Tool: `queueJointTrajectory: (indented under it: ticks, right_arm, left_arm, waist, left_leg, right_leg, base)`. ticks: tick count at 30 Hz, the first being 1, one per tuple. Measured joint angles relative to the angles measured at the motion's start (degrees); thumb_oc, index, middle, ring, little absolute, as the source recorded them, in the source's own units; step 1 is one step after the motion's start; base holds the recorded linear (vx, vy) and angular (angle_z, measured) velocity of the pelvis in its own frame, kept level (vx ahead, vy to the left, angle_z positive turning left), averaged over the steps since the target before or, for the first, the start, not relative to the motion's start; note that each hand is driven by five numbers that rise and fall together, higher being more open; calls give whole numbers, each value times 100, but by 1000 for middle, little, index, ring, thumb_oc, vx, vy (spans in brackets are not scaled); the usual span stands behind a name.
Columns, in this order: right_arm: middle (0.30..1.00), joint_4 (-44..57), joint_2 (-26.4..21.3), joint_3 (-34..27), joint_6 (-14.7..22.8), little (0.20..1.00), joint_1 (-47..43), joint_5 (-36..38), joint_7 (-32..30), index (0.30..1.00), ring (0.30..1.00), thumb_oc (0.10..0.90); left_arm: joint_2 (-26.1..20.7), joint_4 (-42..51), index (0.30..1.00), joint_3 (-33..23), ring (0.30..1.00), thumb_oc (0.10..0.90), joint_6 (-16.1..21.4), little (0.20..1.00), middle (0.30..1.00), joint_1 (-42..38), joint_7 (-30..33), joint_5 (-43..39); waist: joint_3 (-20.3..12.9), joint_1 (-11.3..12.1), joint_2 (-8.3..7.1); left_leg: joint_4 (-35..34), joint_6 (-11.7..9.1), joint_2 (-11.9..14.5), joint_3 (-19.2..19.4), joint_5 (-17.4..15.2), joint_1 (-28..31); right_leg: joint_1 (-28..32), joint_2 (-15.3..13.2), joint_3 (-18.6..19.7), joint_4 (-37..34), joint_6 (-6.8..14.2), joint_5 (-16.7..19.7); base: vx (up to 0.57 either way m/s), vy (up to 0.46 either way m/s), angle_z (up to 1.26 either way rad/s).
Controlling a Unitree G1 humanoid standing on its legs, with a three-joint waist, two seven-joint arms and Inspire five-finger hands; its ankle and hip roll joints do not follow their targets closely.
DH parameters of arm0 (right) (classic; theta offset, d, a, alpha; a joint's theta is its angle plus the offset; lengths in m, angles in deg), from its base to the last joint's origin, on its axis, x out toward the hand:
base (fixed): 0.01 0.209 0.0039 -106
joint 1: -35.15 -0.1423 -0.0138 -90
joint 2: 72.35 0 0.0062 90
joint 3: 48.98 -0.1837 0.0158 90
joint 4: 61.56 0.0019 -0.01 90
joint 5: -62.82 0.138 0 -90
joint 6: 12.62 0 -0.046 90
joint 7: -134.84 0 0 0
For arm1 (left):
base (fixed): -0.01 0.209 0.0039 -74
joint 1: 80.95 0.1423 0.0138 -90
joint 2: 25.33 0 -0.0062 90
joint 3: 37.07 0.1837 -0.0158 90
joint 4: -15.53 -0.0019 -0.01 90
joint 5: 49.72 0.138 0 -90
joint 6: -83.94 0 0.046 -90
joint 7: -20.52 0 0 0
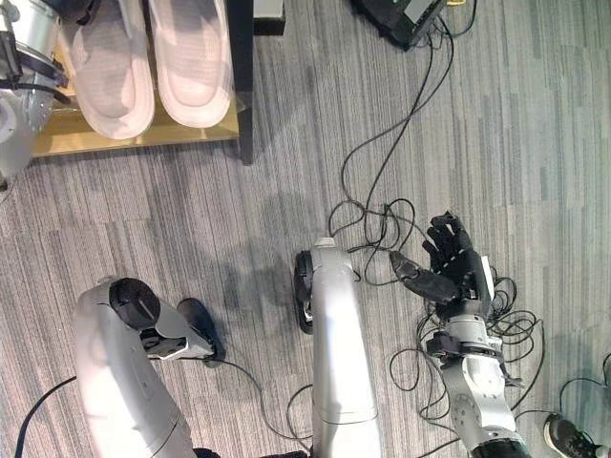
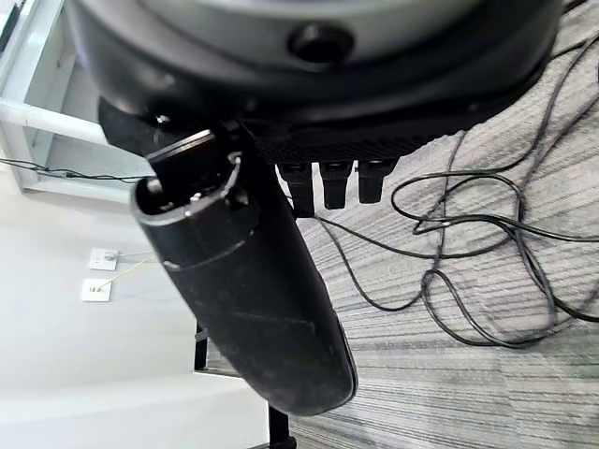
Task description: Arrange the slippers neatly on the shoe rack.
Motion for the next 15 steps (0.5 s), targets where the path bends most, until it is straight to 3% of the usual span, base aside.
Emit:
queueJointTrajectory:
  ticks: [8, 9, 10, 15]
  right_arm:
    - [900, -16, -19, 158, -367, 900, 280, 76, 285, 900, 900, 800]
    - [900, -383, 42, 461, -277, 900, 76, -49, 151, 900, 900, 800]
    - [900, -929, 284, 735, -368, 900, -233, -195, -17, 900, 900, 800]
    - [900, -679, 522, 1133, -484, 900, -91, -380, 75, 900, 900, 800]
  left_arm:
    - [6, -50, 900, -100, 900, 800, 164, 900, 900, 43, -411, -458]
    - [67, 62, 900, -493, 900, 800, 140, 900, 900, 277, -412, -509]
    - [490, 174, 900, -1114, 900, 800, 89, 900, 900, 628, -402, -747]
    - [543, -70, 900, -1108, 900, 800, 108, 900, 900, 585, -406, -980]
  waist:
    - [0, 38, 1]
    - [-4, 40, -3]
    - [-13, 114, -38]
    - [-13, 109, -37]
  left_leg:
    - [360, -80, -51, -59, -113, -1]
    - [365, -95, -75, -98, -116, 41]
    - [341, -113, -65, -102, -152, 177]
    - [414, -125, -74, -119, -164, 180]
  right_leg:
    - [-27, -41, 41, 422, -23, -160]
    - [32, -46, 10, 416, -20, -173]
    - [141, -55, 9, 419, -62, -209]
    - [131, -60, 12, 513, -89, -231]
  base:
    - [-8, -22, 2]
    - [-18, -33, 5]
    - [-30, -12, 5]
    - [-22, -14, 1]
